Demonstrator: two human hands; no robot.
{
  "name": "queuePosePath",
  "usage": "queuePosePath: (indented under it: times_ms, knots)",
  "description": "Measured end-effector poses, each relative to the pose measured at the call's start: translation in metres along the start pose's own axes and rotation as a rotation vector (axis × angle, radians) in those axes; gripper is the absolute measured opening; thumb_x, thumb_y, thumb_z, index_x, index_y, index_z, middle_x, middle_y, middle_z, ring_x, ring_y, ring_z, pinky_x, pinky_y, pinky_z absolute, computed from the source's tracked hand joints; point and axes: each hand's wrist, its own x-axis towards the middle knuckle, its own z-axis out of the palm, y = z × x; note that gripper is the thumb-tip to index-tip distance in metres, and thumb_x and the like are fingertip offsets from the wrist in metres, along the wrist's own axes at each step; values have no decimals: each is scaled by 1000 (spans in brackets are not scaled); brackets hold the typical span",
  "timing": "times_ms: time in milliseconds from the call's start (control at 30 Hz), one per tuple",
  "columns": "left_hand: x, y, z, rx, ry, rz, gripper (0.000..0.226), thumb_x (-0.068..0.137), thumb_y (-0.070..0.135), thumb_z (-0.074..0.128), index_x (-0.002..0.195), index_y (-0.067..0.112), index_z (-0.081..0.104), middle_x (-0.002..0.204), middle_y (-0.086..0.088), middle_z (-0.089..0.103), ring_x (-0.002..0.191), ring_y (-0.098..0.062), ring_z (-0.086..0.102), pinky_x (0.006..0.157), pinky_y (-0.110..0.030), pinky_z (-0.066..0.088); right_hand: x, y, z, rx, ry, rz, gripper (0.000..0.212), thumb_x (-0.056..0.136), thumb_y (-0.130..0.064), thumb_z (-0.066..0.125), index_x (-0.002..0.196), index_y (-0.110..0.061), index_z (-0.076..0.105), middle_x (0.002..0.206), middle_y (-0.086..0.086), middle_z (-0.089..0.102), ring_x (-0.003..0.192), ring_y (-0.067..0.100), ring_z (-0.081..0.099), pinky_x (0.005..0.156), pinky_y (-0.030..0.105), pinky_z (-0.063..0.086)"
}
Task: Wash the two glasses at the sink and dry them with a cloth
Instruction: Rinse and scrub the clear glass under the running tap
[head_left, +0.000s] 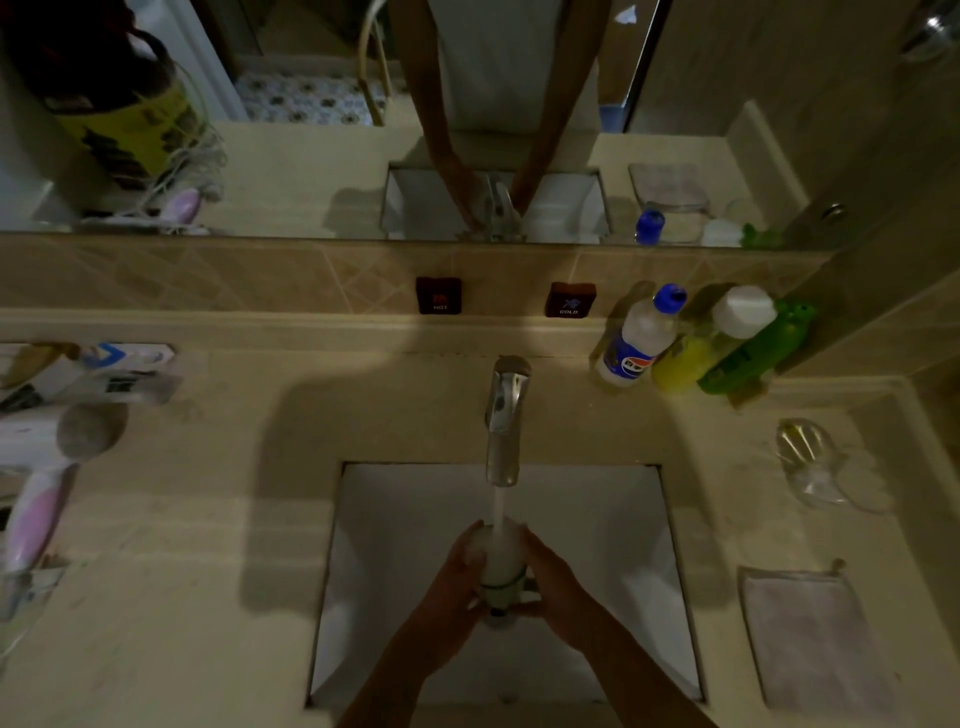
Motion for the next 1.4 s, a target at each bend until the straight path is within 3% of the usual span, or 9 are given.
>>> queuePosePath:
  times_ms: [133, 267, 367, 567, 733, 933, 1100, 1267, 1400]
  knots:
    - [6, -8, 14, 151, 216, 59, 120, 53, 36, 98, 148, 16, 27, 132, -9, 61, 105, -24, 72, 76, -37, 61, -1, -11, 6, -83, -8, 119, 66, 92, -70, 29, 127, -22, 59, 122, 9, 65, 108, 34, 65, 89, 48, 57]
    - [19, -5, 19, -52, 435, 15, 57, 92, 21, 69, 140, 7, 40, 134, -23, 57, 112, -39, 65, 87, -53, 58, 1, -7, 16, -318, 95, 115, 68, 96, -65, 30, 139, -15, 47, 130, 15, 58, 96, 28, 63, 57, 27, 54]
    - [19, 1, 27, -223, 349, -64, 53, 93, 40, 63, 129, 1, 59, 125, -28, 65, 106, -44, 67, 73, -47, 58, 10, 9, 13, -584, 172, -132, 58, 99, -53, 38, 148, -20, 34, 132, 18, 49, 110, 30, 56, 82, 32, 53]
    - [21, -1, 44, -267, 321, -6, 57, 93, 43, 59, 123, -5, 65, 116, -27, 67, 105, -38, 66, 97, -50, 50, 11, 27, 40, -606, 194, -444, 62, 99, -49, 36, 149, -14, 28, 145, -10, 34, 135, 13, 38, 105, 18, 29]
    - [21, -2, 48, -356, 348, -146, 45, 100, 36, 55, 130, 4, 64, 127, -23, 62, 118, -38, 59, 108, -52, 44, 34, 11, 41, -603, 298, -230, 46, 101, -46, 38, 137, -18, 48, 132, 4, 60, 120, 26, 59, 95, 33, 47]
    - [19, 4, 56, -380, 432, -233, 49, 98, 45, 57, 136, 15, 62, 137, -19, 61, 121, -37, 61, 96, -50, 53, 39, -9, 27, -526, 122, -103, 43, 107, -31, 32, 143, -11, 44, 146, 14, 49, 132, 29, 49, 108, 34, 41]
    - [19, 3, 53, -289, 403, -162, 48, 102, 48, 45, 132, 13, 56, 106, -9, 66, 89, -23, 64, 72, -37, 51, 27, 18, 39, -436, 221, -266, 43, 99, -35, 49, 138, -16, 45, 125, 7, 60, 102, 16, 60, 71, 13, 44]
    - [14, -3, 49, -346, 322, -140, 63, 103, 47, 40, 137, -4, 54, 117, -23, 63, 108, -33, 59, 98, -44, 44, 20, 32, 49, -558, 266, -405, 55, 96, -52, 47, 136, -14, 44, 132, 7, 56, 117, 22, 59, 98, 40, 51]
    - [8, -1, 44, -305, 298, -141, 54, 100, 51, 49, 126, 8, 69, 116, -19, 72, 107, -38, 68, 96, -50, 53, 28, 1, 34, -488, 240, -258, 42, 101, -41, 44, 135, -17, 45, 124, 4, 59, 99, 18, 61, 72, 23, 47]
